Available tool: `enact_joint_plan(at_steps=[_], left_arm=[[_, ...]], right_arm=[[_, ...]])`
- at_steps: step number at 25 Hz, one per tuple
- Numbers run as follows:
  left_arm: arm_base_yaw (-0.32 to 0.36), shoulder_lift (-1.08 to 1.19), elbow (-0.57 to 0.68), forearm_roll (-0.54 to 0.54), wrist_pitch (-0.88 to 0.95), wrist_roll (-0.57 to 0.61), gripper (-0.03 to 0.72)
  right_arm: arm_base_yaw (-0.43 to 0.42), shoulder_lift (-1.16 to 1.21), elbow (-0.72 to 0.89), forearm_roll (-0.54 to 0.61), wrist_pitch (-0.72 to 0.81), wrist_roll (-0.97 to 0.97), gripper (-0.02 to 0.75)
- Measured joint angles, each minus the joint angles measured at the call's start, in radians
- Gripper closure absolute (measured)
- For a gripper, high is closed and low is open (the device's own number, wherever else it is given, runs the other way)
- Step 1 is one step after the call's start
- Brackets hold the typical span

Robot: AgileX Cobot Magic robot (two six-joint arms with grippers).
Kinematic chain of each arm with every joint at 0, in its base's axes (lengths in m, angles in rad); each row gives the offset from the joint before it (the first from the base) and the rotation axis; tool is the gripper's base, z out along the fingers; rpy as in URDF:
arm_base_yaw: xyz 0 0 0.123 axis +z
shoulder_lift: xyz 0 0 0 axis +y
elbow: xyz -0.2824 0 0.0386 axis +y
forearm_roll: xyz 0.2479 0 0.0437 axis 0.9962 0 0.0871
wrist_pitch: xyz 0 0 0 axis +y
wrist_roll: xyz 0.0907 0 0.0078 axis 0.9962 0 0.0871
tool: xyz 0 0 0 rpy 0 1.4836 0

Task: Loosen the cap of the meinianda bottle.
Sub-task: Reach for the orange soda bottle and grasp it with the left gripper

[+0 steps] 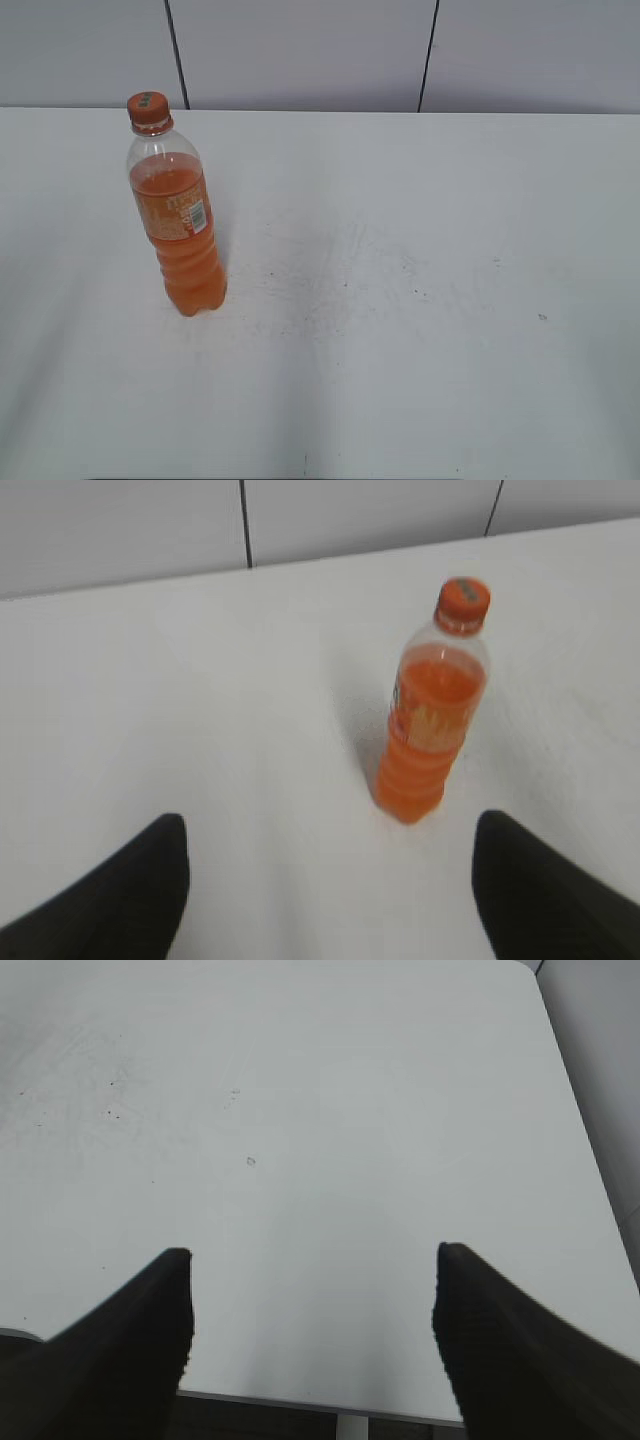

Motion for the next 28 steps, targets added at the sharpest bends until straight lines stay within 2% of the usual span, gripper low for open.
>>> enact_joint_plan(at_steps=[7, 10, 15, 16, 19, 23, 28], left_arm=[[0.0, 0.226, 0.018, -0.081, -0.329, 0.174, 0.155], [0.0, 0.275, 0.095, -0.116, -0.491, 0.231, 0.155], [0.0, 0.29, 0.295, -0.104, -0.773, 0.226, 0.155], [0.0, 0.29, 0.335, -0.072, -0.829, 0.195, 0.155], [0.0, 0.29, 0.389, 0.084, -0.949, 0.001, 0.155], [0.0, 0.315, 0.402, 0.312, -0.988, -0.25, 0.155], [0.0, 0.421, 0.405, 0.695, -1.047, -0.555, 0.155]], right_arm=[[0.0, 0.0, 0.0, 0.0, 0.0, 0.0, 0.176], [0.0, 0.0, 0.0, 0.0, 0.0, 0.0, 0.176], [0.0, 0.0, 0.0, 0.0, 0.0, 0.0, 0.176], [0.0, 0.0, 0.0, 0.0, 0.0, 0.0, 0.176], [0.0, 0.0, 0.0, 0.0, 0.0, 0.0, 0.176], [0.0, 0.0, 0.0, -0.001, 0.0, 0.0, 0.176], [0.0, 0.0, 0.0, -0.001, 0.0, 0.0, 0.176]])
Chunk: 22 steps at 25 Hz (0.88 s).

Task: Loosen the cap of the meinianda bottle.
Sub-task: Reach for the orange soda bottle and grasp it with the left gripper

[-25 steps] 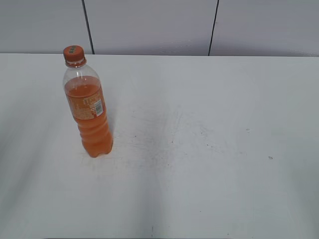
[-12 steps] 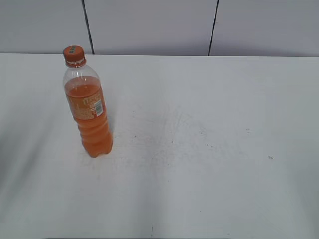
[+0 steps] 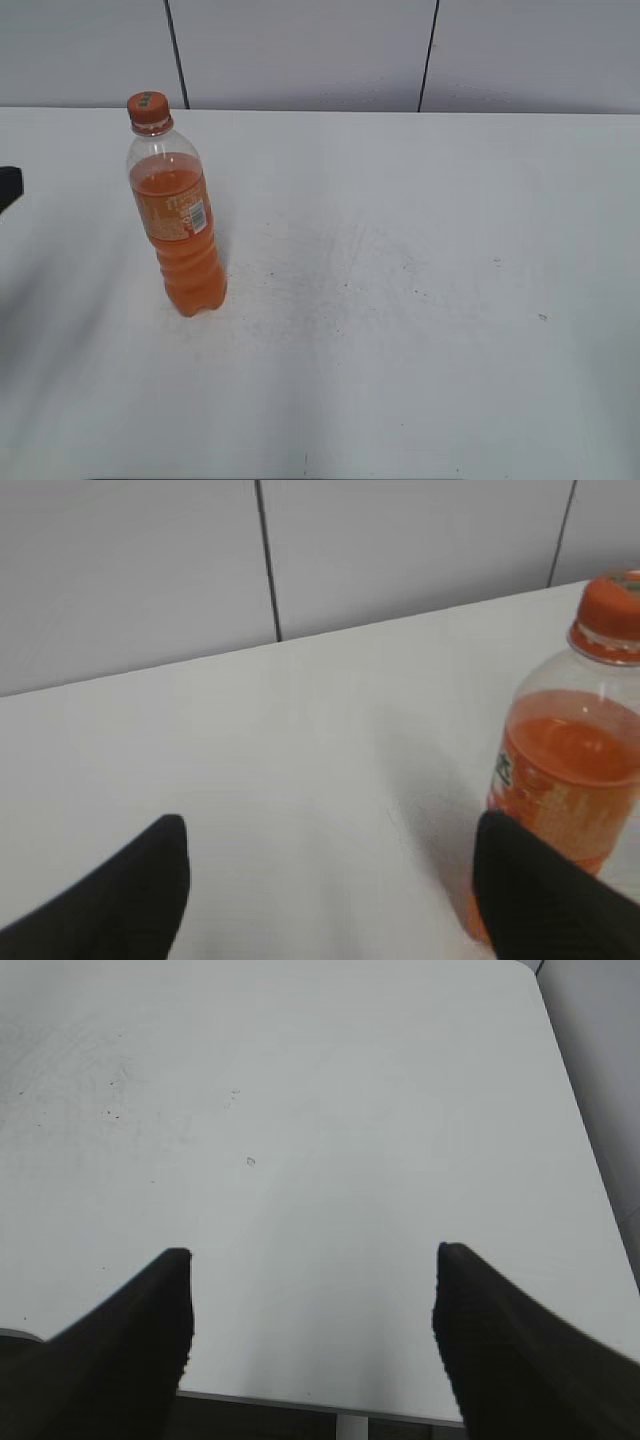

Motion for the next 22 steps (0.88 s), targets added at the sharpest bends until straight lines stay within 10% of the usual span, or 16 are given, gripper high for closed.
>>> enact_joint_plan(at_steps=[9, 22], left_arm=[[0.038, 0.288, 0.0, 0.445, -0.314, -0.333, 0.155], [0.256, 0.495, 0.0, 0.661, -0.678, -0.157, 0.036]], right_arm=[[0.0, 0.0, 0.0, 0.0, 0.0, 0.0, 0.176], [0.0, 0.0, 0.0, 0.0, 0.0, 0.0, 0.176]])
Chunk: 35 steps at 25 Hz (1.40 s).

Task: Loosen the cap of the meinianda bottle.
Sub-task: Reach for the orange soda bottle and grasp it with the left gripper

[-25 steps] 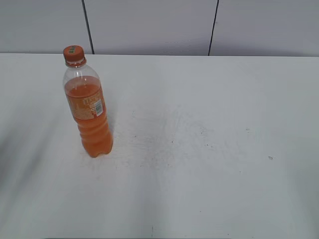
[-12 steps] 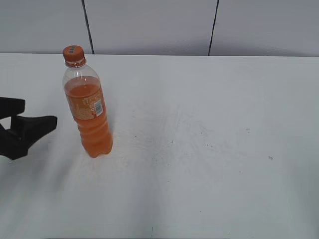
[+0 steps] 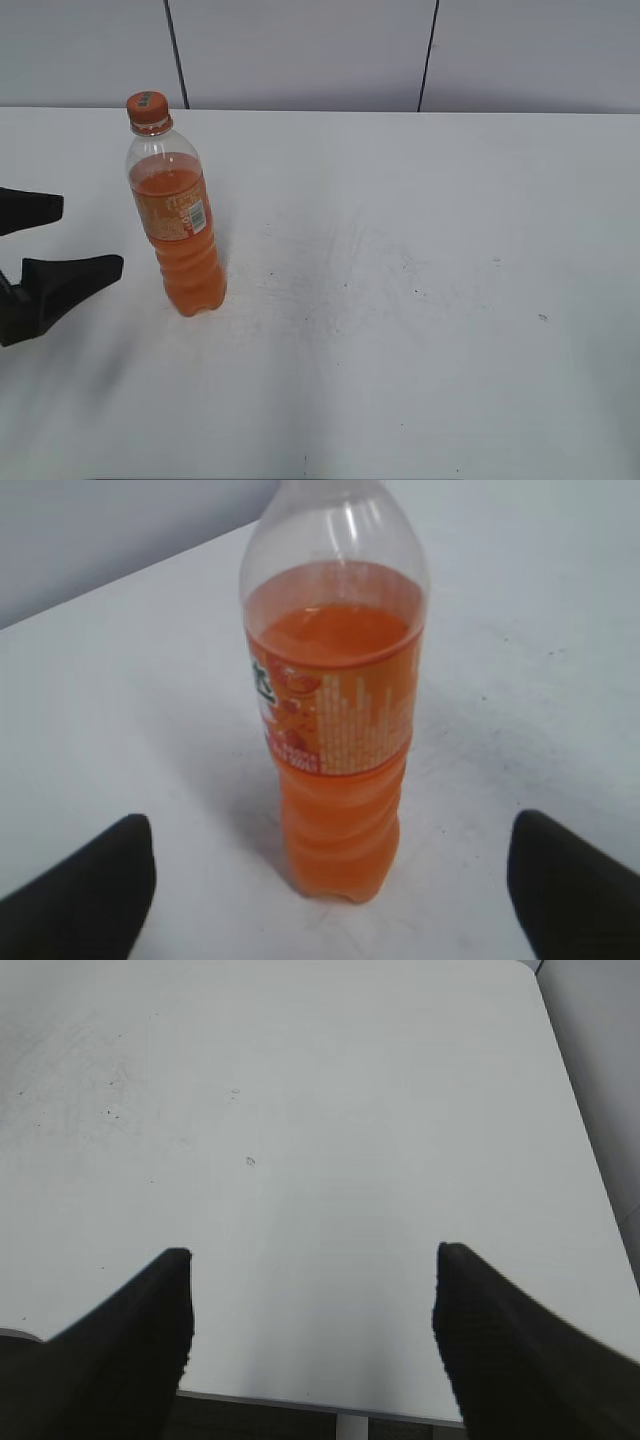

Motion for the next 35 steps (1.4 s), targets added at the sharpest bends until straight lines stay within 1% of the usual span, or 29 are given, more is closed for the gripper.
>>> enact_joint_plan(at_steps=[3, 6, 10, 13, 18, 22, 26, 30, 35], left_arm=[[0.078, 0.109, -0.003, 0.042, -0.156, 0.052, 0.028], [0.116, 0.212, -0.054, 0.108, -0.247, 0.078, 0.029], [0.121, 0.333, -0.149, 0.181, -0.325, 0.088, 0.035], [0.121, 0.41, -0.215, 0.2, -0.363, 0.096, 0.043], [0.121, 0.521, -0.316, 0.229, -0.373, 0.104, 0.053], [0.101, 0.619, -0.381, 0.269, -0.372, 0.105, 0.064], [0.045, 0.682, -0.433, 0.307, -0.371, 0.105, 0.081], [-0.012, 0.729, -0.496, 0.307, -0.372, 0.098, 0.097], [-0.074, 0.768, -0.575, 0.299, -0.374, 0.06, 0.099]], right_arm=[[0.0, 0.0, 0.0, 0.0, 0.0, 0.0, 0.176], [0.0, 0.0, 0.0, 0.0, 0.0, 0.0, 0.176], [0.0, 0.0, 0.0, 0.0, 0.0, 0.0, 0.176], [0.0, 0.0, 0.0, 0.0, 0.0, 0.0, 0.176], [0.0, 0.0, 0.0, 0.0, 0.0, 0.0, 0.176], [0.0, 0.0, 0.0, 0.0, 0.0, 0.0, 0.176], [0.0, 0.0, 0.0, 0.001, 0.0, 0.0, 0.176], [0.0, 0.0, 0.0, 0.001, 0.0, 0.0, 0.176], [0.0, 0.0, 0.0, 0.001, 0.0, 0.0, 0.176]])
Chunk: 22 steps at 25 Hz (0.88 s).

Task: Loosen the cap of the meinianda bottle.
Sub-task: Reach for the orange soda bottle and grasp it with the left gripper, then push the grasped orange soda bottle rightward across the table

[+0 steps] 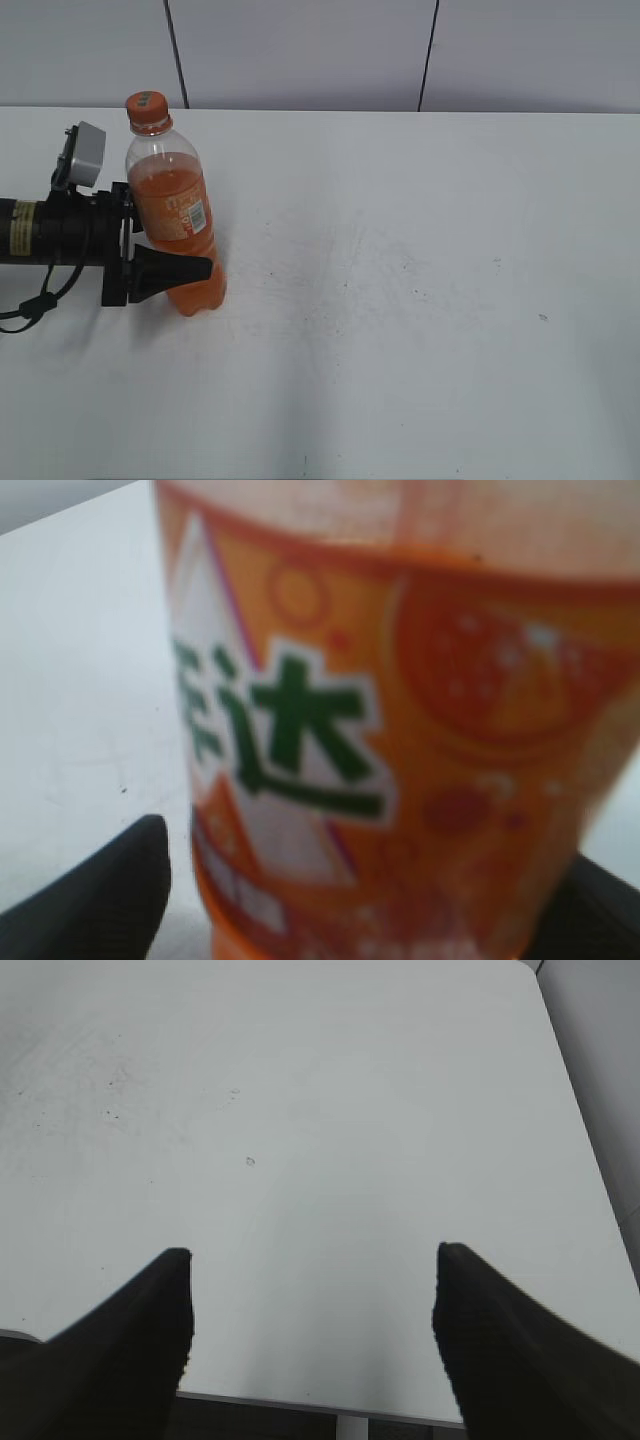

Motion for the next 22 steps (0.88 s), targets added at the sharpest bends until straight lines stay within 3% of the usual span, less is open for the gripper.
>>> enact_joint_plan(at_steps=[6, 12, 22], left_arm=[[-0.03, 0.026, -0.024, -0.008, -0.001, -0.022, 0.127], [-0.03, 0.026, -0.024, -0.015, 0.001, -0.021, 0.289], [-0.033, 0.029, -0.024, -0.019, 0.0, -0.022, 0.289]], right_arm=[[0.0, 0.0, 0.0, 0.0, 0.0, 0.0, 0.176], [0.0, 0.0, 0.0, 0.0, 0.0, 0.0, 0.176], [0.0, 0.0, 0.0, 0.0, 0.0, 0.0, 0.176]])
